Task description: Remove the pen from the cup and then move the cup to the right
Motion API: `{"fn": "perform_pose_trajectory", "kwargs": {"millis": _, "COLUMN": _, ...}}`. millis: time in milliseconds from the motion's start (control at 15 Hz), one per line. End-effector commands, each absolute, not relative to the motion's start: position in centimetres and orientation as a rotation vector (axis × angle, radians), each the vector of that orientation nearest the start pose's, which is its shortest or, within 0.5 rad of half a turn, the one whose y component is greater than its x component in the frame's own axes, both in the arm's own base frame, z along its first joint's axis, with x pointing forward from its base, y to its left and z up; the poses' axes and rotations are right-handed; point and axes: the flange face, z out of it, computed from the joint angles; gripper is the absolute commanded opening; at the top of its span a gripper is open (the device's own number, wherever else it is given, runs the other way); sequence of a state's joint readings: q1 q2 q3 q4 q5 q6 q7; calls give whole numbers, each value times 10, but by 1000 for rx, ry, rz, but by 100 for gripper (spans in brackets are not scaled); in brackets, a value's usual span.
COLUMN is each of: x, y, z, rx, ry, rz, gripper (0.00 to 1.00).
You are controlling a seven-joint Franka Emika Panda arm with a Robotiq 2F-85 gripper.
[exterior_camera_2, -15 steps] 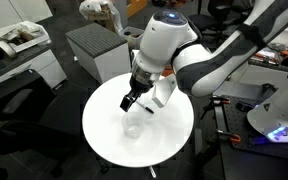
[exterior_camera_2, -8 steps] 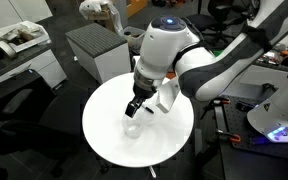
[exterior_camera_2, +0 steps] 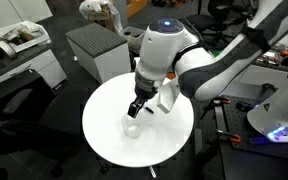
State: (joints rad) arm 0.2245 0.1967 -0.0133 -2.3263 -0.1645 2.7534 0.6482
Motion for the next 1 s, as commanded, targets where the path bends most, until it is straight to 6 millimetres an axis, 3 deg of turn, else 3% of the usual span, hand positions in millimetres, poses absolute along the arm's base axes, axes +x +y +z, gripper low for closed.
{"fn": "perform_pose_trajectory", "kwargs": {"millis": 0, "x": 536, "y": 113, "z": 273, "rx": -3072, "ry": 461, "rz": -330, "gripper": 100}}
{"fn": "perform_pose_trajectory", "kwargs": {"millis": 933, "x": 553, "y": 99, "z": 240, "rx": -3039, "ry": 486, "rz": -184, "gripper": 100}}
